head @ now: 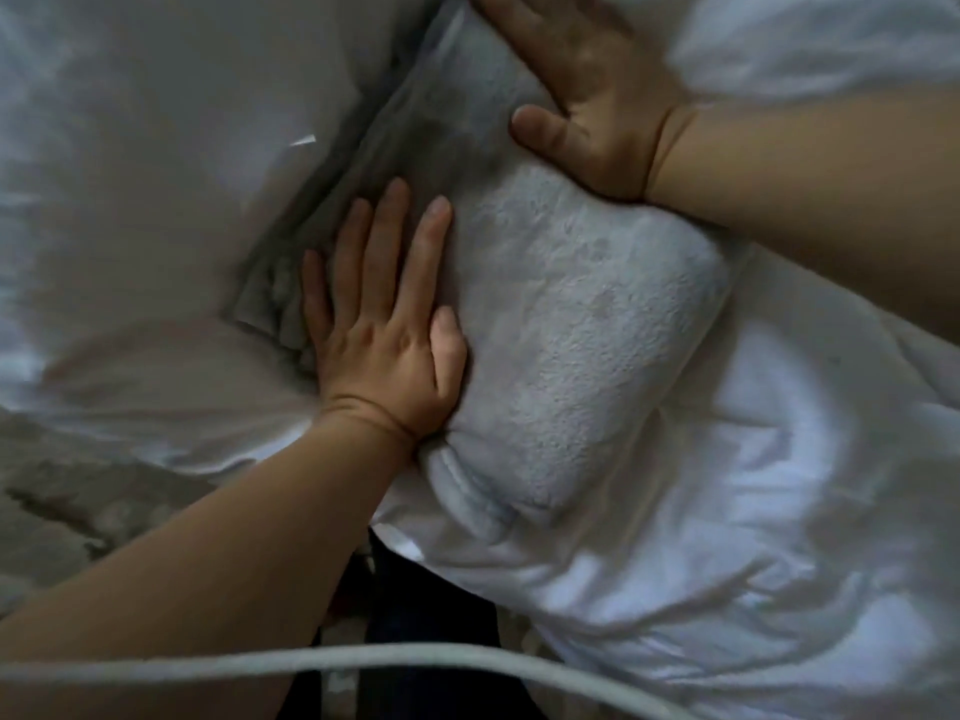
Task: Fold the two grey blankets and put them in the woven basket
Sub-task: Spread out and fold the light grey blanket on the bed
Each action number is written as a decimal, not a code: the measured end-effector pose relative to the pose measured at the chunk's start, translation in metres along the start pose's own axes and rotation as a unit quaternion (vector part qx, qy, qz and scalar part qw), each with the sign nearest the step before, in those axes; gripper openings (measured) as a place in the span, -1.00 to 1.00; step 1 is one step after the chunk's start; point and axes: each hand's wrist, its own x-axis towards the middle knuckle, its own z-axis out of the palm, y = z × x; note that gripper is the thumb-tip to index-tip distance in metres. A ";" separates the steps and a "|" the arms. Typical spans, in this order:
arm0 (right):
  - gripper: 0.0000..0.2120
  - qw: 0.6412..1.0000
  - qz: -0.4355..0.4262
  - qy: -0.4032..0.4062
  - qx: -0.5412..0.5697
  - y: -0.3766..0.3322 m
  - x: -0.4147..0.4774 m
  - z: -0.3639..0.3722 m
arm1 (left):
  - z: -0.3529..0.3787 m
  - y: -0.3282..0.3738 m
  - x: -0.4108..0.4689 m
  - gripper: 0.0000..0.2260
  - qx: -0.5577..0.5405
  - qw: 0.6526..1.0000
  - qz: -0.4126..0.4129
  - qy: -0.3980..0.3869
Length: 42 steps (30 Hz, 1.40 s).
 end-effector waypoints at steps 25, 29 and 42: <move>0.03 0.829 0.513 -0.063 0.212 -0.073 -0.107 -0.082 | -0.108 0.066 -0.043 -0.03 -0.456 0.685 -0.521 -0.229; -0.28 0.821 0.532 0.010 0.205 -0.099 -0.135 -0.078 | -0.100 0.067 -0.037 -0.19 -0.426 0.762 -0.460 -0.164; -0.44 0.623 0.709 0.225 0.243 -0.219 -0.173 -0.033 | -0.148 0.037 0.018 -0.39 -0.085 0.992 -0.076 -0.056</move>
